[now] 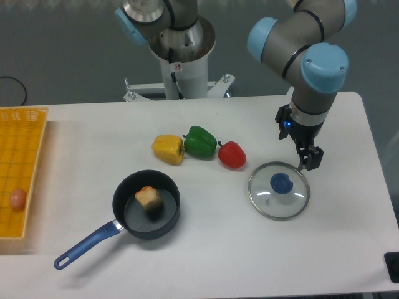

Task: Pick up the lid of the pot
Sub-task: 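Open the gripper above the glass lid's blue knob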

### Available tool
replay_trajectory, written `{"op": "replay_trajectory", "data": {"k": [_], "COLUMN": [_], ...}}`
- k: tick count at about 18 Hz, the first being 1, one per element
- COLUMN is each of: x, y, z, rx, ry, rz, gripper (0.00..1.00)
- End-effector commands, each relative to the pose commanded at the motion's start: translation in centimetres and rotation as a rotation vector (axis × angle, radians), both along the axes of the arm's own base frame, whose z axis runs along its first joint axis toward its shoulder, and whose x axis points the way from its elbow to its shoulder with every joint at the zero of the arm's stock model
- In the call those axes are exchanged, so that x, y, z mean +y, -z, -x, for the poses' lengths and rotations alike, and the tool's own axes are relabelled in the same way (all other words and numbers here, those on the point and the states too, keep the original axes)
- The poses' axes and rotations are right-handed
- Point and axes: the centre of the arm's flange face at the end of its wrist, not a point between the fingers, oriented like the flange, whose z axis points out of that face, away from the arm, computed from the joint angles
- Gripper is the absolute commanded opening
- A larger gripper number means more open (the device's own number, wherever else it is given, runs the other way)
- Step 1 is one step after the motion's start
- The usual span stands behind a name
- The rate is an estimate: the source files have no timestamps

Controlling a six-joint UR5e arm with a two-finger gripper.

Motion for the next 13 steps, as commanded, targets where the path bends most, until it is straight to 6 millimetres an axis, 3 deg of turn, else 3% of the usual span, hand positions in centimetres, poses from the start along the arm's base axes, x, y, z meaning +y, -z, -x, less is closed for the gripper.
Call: {"op": "replay_trajectory", "data": {"k": [5, 8, 13], "x": [-0.2, -1.4, -3.2], "y": [0.8, 1.9, 0.8], "z": [-0.3, -0.7, -1.0], "rx": [-0.013, -0.042, -0.022], "ry": [-0.002, -0.024, -0.066], "rz": [0.009, -0.011, 0.000], "gripper": [1.00, 1.00, 1.00]}}
